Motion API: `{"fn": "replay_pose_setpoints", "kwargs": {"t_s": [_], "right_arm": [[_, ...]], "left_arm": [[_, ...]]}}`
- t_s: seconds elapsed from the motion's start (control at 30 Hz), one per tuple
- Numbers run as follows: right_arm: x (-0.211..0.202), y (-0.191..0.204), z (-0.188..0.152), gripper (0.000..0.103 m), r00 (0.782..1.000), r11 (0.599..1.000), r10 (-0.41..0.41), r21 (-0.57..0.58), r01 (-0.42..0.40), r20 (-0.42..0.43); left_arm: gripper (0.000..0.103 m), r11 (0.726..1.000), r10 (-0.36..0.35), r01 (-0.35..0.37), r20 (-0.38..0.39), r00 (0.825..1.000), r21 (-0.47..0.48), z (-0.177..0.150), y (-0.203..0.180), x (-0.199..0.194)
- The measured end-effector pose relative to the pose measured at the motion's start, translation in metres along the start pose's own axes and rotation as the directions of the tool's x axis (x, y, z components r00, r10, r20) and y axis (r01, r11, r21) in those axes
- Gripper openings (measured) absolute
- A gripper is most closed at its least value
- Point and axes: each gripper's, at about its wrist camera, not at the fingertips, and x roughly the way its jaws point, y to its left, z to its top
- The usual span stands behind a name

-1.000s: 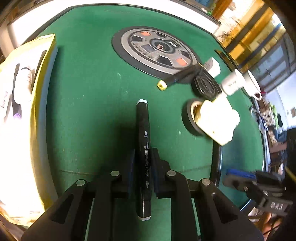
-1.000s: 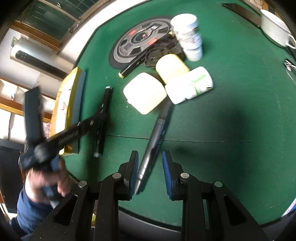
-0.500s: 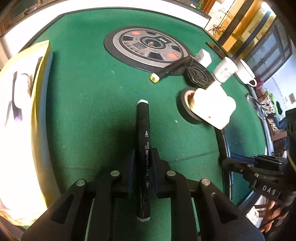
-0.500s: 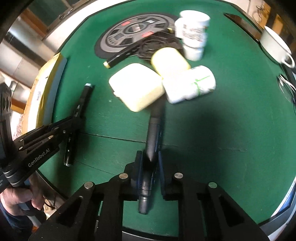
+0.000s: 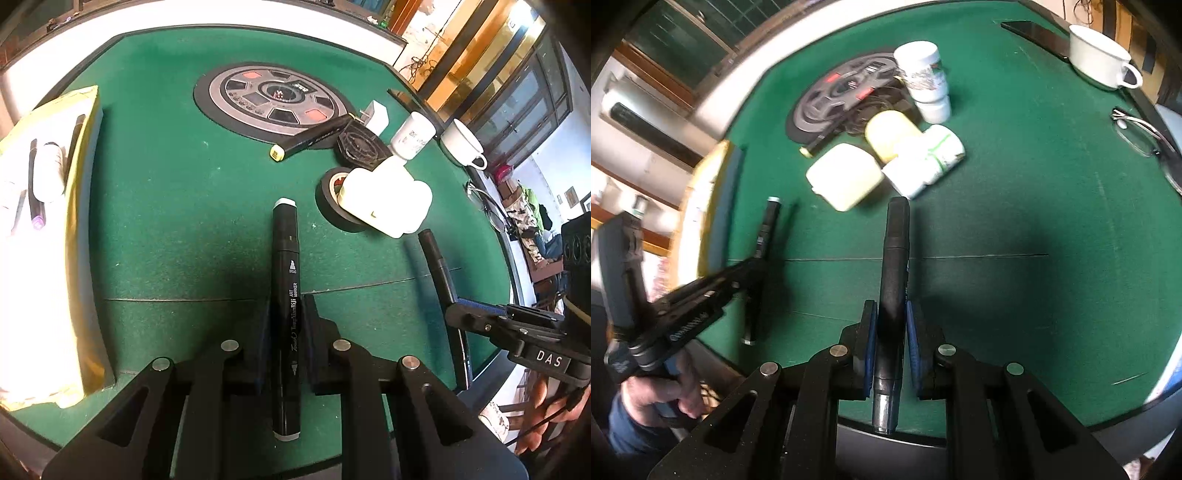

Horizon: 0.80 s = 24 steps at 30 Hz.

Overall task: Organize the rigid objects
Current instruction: 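Carry both black markers toward the white tray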

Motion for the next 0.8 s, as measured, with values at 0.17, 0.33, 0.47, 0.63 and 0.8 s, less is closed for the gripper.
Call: {"fn": "replay_pose_setpoints", "kwargs": {"t_s": [0.17,0.33,0.47,0.63,0.8], "right_arm": [[-0.008,0.007,0.004,0.014,0.999,0.999,0.033,-0.033,-0.032,0.014],[-0.006,0.022,0.008,0.014,0.998,0.996,0.057,-0.064,-0.056,0.011],[-0.009,0.034,0.01,0.014,0.997,0.992,0.078,-0.102,-0.076,0.012],[-0.006,0.054,0.014,0.014,0.995,0.985,0.104,-0.14,-0.102,0.01],[-0.006,0.077,0.018,0.014,0.991,0.976,0.133,-0.175,-0.13,0.009]], "left_arm": [[0.014,1.0,0.006,-0.005,0.022,1.0,-0.021,-0.001,0.004,-0.013],[0.014,0.999,0.003,0.001,0.061,0.998,-0.054,0.001,0.016,-0.032],[0.014,0.996,0.001,0.008,0.101,0.995,-0.089,0.002,0.028,-0.05],[0.014,0.989,0.004,0.019,0.153,0.988,-0.149,0.003,0.052,-0.074],[0.014,0.979,0.031,0.009,0.193,0.981,-0.202,0.0,0.076,-0.093]]}}
